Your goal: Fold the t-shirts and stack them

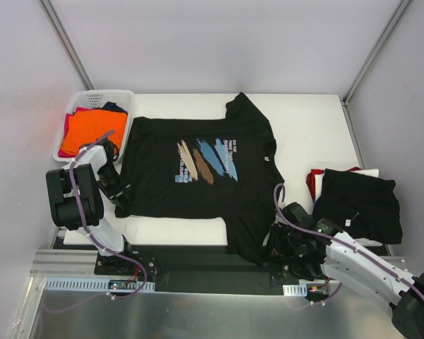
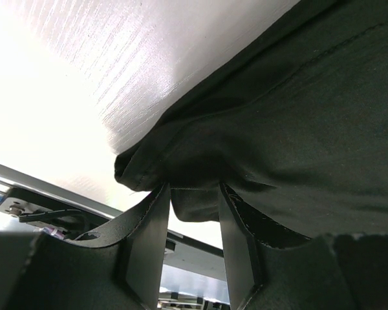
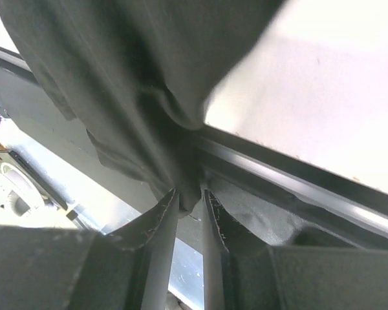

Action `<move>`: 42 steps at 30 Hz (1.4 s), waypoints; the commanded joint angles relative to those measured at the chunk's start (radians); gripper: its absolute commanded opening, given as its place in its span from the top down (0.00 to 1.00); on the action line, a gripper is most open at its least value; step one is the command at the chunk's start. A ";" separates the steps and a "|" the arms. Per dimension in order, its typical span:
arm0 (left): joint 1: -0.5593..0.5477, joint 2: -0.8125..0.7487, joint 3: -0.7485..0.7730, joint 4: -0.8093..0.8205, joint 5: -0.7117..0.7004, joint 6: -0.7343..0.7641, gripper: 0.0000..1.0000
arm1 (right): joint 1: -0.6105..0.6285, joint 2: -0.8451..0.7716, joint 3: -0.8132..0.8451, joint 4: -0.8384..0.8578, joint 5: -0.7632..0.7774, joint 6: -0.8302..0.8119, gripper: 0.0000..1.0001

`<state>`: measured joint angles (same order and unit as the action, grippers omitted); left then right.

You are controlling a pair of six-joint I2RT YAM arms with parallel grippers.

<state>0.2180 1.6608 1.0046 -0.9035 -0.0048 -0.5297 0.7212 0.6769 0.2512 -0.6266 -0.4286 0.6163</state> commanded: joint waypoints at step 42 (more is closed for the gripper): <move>0.072 -0.012 0.015 -0.163 -0.115 -0.053 0.27 | 0.078 0.164 0.019 0.048 0.039 0.043 0.99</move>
<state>0.2527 1.6432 1.0000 -1.0096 -0.0517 -0.5522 0.7921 0.7963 0.2451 -0.5686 -0.4389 0.6994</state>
